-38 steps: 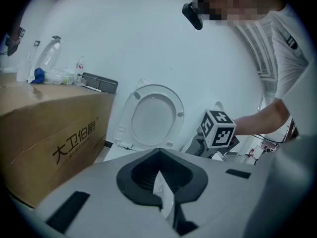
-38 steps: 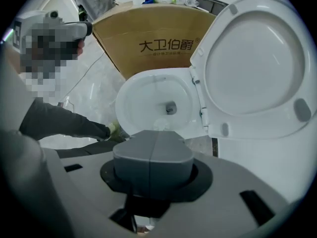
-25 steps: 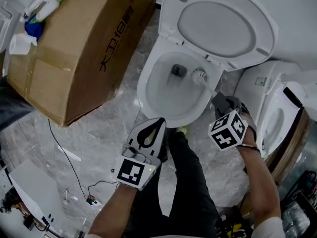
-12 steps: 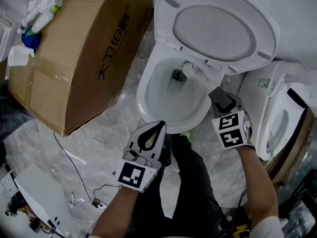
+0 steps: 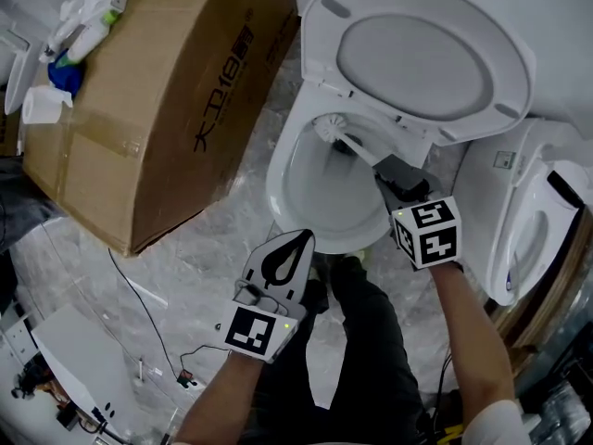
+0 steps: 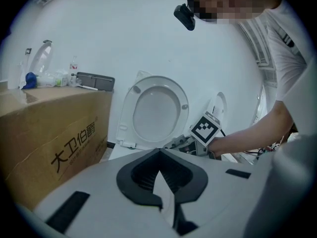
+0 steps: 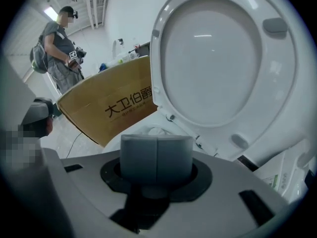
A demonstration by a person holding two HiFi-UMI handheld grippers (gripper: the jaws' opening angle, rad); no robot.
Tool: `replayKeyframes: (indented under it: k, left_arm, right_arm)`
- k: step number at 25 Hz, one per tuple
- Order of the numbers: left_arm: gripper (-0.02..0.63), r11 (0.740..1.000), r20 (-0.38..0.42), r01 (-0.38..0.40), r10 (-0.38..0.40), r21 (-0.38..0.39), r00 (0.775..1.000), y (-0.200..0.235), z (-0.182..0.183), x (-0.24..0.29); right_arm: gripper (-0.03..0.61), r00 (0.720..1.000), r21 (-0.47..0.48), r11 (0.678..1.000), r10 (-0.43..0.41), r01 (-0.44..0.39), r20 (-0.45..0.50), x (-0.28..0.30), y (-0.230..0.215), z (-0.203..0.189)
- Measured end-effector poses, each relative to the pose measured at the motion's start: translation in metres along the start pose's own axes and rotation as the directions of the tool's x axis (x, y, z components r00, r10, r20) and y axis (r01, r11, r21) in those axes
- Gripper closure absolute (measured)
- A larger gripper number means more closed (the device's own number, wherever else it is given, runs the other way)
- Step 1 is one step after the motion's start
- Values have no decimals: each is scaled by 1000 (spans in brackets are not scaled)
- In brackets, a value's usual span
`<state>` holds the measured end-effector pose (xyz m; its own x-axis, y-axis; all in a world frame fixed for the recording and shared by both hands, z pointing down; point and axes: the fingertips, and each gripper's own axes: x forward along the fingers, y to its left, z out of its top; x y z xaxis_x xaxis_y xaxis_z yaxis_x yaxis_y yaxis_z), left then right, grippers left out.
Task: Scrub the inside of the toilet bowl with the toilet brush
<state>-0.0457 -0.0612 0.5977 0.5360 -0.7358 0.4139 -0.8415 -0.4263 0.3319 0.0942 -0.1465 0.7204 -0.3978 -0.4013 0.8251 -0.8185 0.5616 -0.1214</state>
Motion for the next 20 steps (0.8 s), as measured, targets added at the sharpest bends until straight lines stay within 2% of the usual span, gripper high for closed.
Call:
replayKeyframes:
  k: [7, 12, 20]
  left_arm:
    - [607, 999, 4, -27, 27, -18, 1000, 11, 0, -9]
    - [607, 999, 13, -36, 36, -26, 999, 14, 3, -13]
    - [607, 998, 15, -46, 47, -32, 999, 2, 21, -35]
  right_arm:
    - [423, 1000, 3, 1000, 31, -31, 0, 5, 21, -5]
    - [423, 999, 12, 1000, 20, -20, -32, 8, 25, -11]
    - [423, 996, 6, 1000, 26, -26, -86, -62, 41, -41]
